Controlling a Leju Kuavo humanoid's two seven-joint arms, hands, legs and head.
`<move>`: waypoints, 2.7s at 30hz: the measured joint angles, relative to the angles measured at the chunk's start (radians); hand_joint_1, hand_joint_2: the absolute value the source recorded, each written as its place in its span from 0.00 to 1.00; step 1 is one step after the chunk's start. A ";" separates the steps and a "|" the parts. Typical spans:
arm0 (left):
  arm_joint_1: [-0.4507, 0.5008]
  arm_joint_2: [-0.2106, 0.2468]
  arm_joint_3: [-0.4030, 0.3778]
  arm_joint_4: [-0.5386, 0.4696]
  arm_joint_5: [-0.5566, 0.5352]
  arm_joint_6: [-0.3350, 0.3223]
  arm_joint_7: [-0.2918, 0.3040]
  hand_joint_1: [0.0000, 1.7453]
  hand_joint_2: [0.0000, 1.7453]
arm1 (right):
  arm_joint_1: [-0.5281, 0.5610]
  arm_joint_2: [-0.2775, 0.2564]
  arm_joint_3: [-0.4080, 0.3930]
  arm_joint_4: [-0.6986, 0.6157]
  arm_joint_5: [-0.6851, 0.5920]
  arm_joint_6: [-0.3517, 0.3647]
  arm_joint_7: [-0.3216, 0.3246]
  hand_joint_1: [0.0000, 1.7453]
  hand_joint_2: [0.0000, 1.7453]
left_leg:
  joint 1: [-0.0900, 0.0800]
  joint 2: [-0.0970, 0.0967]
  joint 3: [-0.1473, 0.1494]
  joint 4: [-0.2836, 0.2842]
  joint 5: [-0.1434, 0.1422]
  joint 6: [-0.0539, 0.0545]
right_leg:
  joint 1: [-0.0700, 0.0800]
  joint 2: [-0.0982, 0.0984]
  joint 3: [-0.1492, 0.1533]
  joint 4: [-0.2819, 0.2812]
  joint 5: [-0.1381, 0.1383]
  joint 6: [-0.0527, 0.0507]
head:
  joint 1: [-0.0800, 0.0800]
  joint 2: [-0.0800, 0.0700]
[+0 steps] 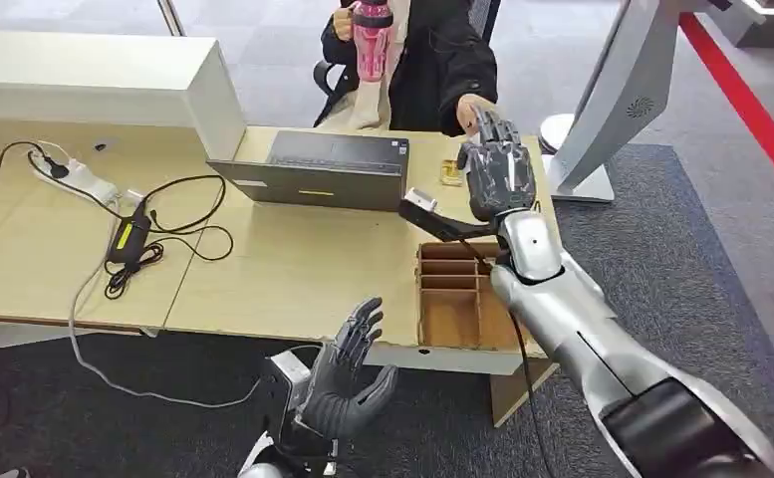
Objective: Pass the card to the sensor for recognition and then transmit it.
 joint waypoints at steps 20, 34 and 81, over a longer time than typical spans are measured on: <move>0.042 0.054 0.009 -0.066 -0.002 0.055 0.042 0.00 1.00 | 0.469 -0.189 -0.350 -0.362 0.014 -0.003 0.103 1.00 1.00 | 0.000 0.000 -0.001 0.000 0.000 0.000 | 0.000 0.000 0.001 -0.001 0.000 0.001 | 0.000 0.000; 0.043 0.058 0.009 -0.066 0.004 0.032 0.029 0.00 1.00 | 0.532 -0.203 -0.425 -0.367 0.020 -0.002 0.097 1.00 1.00 | 0.000 0.000 -0.001 0.000 0.000 0.001 | 0.000 0.000 0.000 -0.001 0.001 0.001 | 0.000 0.000; 0.041 0.068 0.001 -0.075 0.038 0.035 0.060 0.00 1.00 | 0.556 -0.202 -0.355 -0.162 -0.058 -0.006 0.125 1.00 1.00 | 0.000 0.001 0.000 0.000 0.000 0.001 | 0.000 0.000 0.001 -0.002 0.001 0.001 | 0.000 0.000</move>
